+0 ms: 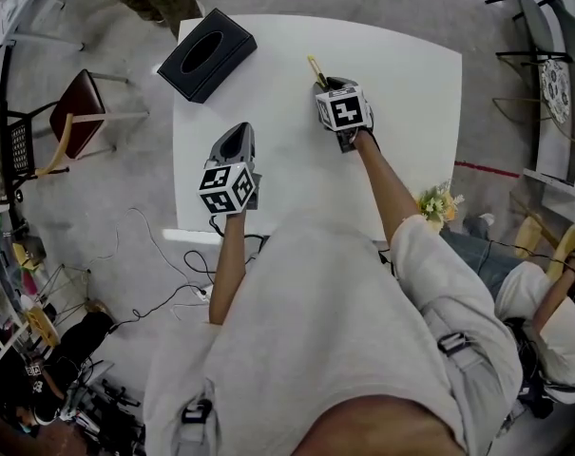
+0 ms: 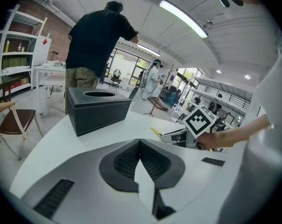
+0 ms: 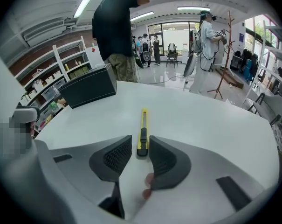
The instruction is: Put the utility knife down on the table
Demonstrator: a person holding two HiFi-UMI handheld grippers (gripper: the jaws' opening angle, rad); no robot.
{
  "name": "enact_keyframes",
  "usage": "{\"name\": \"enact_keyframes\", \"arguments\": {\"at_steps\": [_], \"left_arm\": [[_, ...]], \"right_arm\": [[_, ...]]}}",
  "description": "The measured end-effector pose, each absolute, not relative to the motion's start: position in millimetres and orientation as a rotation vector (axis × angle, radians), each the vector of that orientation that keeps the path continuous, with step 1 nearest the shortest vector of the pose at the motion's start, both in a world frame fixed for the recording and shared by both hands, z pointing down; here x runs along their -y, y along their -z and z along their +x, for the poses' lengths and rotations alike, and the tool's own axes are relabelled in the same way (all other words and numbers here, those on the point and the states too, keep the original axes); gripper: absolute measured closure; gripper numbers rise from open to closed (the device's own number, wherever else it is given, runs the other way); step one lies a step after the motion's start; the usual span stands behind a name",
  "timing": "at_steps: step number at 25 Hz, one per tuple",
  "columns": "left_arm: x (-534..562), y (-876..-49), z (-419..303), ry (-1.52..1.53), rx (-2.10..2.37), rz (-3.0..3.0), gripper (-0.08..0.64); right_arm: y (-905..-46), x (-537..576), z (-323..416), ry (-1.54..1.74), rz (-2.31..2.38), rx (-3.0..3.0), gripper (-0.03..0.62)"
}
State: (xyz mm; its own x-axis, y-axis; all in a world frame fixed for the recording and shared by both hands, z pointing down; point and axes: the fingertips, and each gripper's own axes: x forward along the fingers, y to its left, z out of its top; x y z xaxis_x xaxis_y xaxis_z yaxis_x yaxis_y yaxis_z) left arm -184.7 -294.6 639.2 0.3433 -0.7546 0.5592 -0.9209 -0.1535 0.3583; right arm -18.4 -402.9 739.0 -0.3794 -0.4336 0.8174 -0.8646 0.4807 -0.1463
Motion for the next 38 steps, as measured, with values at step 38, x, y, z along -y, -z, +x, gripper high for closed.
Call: {"name": "enact_keyframes", "arguments": {"at_steps": [38], "left_arm": [[271,-538,-138,-0.250,1.545,2.226,0.540]], "right_arm": [[-527,293,58,-0.403,1.455,2.351,0.560]]}}
